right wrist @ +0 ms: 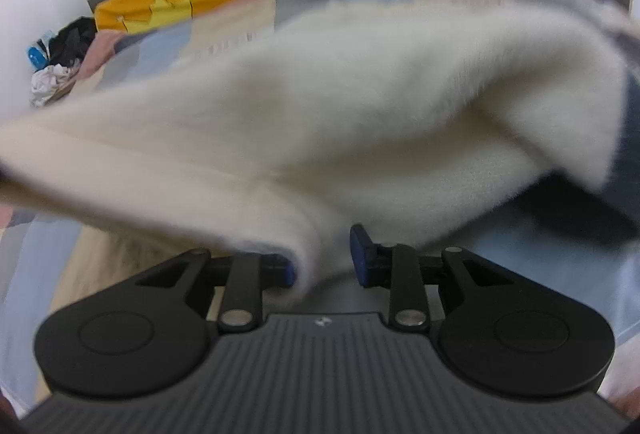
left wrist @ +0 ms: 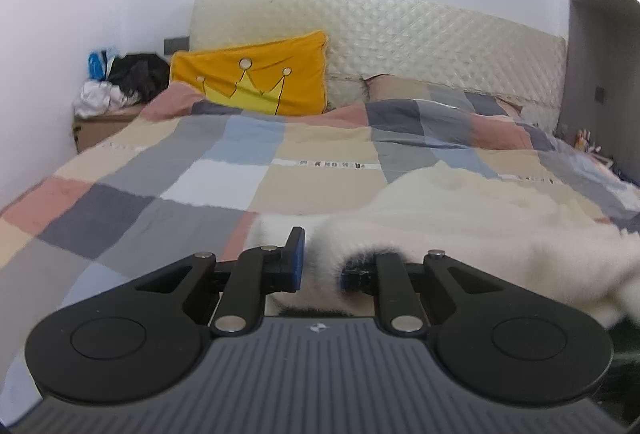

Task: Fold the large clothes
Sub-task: 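Raise the sweater hem high with both tools, stretching it between them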

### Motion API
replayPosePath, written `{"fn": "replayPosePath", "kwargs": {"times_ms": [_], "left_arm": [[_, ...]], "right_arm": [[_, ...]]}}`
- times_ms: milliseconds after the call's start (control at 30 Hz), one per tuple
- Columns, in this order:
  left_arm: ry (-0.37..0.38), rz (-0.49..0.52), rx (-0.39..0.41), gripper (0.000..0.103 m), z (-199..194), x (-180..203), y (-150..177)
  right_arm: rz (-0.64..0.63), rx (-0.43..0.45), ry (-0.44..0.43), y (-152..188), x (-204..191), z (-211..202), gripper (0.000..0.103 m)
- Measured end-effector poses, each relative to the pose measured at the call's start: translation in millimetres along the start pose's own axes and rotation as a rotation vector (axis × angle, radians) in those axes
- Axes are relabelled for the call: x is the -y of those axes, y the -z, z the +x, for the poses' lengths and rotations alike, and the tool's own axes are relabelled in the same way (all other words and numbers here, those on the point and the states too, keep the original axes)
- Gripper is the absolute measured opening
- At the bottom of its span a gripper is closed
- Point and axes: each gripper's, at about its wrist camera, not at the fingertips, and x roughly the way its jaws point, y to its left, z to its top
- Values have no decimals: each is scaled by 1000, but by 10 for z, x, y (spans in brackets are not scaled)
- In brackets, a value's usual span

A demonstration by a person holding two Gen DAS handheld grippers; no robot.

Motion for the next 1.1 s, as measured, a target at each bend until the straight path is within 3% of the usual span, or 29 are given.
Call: {"fn": "replayPosePath", "kwargs": {"times_ms": [67,133,233,300,400,500,800,933,1000,1100], "left_arm": [[3,-21,-21,19,27,-50,17],[6,-28,-36,19,53,-76,30],[6,-25,-50,20,97,-98,55],[6,-17,-63,27,130,-93,81],[8,0,-90,41,179,-69,134],[43,-9,-128,46,209,-61,203],[85,91,-185,51,265,250,444],[74,141,-233,50,329,344,571],[70,129,-246,37,358,317,586],[69,52,-243,28,409,194,523]], "right_arm": [[6,35,3,-2,5,-48,26],[-19,118,21,-28,-15,-182,20],[-11,238,21,-74,27,-387,19],[-4,296,18,-115,70,-494,19],[14,350,27,-152,138,-588,19],[37,402,36,-189,203,-670,19],[64,516,87,-255,279,-835,19],[60,513,104,-261,279,-817,19],[45,484,121,-264,256,-761,19],[3,455,115,-268,178,-699,15]]}}
